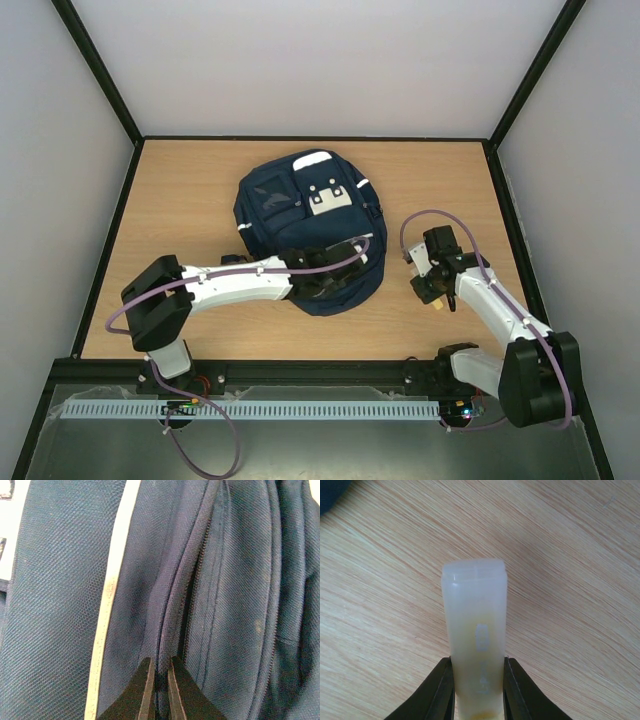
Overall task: Pack the student bag
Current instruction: Place the stationery in the student bag.
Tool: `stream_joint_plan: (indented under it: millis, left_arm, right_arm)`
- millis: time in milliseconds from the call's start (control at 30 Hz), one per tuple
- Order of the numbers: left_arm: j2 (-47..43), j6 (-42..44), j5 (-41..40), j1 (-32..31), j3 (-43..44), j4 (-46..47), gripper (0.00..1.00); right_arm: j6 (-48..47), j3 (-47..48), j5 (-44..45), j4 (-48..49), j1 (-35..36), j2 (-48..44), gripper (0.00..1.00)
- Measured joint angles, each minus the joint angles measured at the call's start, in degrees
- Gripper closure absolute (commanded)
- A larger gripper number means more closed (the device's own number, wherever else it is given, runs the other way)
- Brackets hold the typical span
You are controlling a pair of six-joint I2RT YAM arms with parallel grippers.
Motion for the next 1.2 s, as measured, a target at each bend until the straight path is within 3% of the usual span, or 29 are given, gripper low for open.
stream_joint_plan:
  millis: [300,467,833,1200]
  left_arm:
    - [-2.8,0.0,-1.2,1.6,0.1,0.4,0.98]
    - [-8.0,-0.4,0.7,5.2,0.1,1.2,0.98]
    - [-13.5,-2.5,6.9,13.2,-0.5,2.5,0.98]
    - [-18.9,-4.4,15.2,21.0,-3.4,3.3,0.98]
  right_arm:
    - [-3.5,2.2,-8.6,-4.2,0.1,-8.2,0.99]
    - [-6.8,7.6,-12.2,-6.6,4.4,-10.3,0.99]
    - [-12.6,24.0,-10.1,-10.1,23.8,2.2,0.99]
    - [-21.1,38.5,2.6,-11.3,41.5,16.9,0.99]
